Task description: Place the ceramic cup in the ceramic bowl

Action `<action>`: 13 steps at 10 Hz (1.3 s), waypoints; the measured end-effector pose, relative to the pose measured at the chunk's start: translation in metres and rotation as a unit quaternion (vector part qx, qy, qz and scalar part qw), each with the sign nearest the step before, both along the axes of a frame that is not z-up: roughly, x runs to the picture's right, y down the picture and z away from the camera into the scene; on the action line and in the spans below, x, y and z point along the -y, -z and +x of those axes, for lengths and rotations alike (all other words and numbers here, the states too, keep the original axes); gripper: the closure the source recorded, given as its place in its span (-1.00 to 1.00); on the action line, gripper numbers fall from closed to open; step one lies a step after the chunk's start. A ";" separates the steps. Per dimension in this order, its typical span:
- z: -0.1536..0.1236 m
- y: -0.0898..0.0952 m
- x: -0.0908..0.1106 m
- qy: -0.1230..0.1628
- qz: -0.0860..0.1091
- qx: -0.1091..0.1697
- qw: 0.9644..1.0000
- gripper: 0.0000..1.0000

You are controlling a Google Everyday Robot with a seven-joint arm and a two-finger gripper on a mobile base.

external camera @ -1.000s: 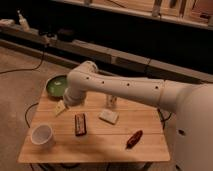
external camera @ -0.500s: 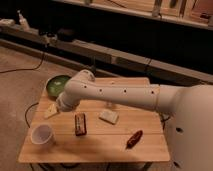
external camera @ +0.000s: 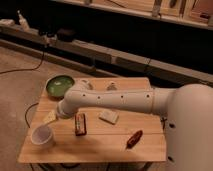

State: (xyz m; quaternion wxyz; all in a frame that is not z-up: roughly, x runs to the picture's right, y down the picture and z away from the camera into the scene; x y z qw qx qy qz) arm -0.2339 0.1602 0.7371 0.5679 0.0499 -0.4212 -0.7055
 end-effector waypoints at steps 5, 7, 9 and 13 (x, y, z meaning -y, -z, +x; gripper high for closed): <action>-0.023 -0.011 -0.014 0.023 0.001 -0.001 1.000 -0.60; -0.027 -0.013 -0.015 0.024 0.000 -0.003 1.000 -0.60; -0.027 -0.015 -0.019 0.025 -0.001 -0.006 1.000 -0.60; -0.033 -0.017 -0.027 0.032 0.000 -0.004 0.999 -0.60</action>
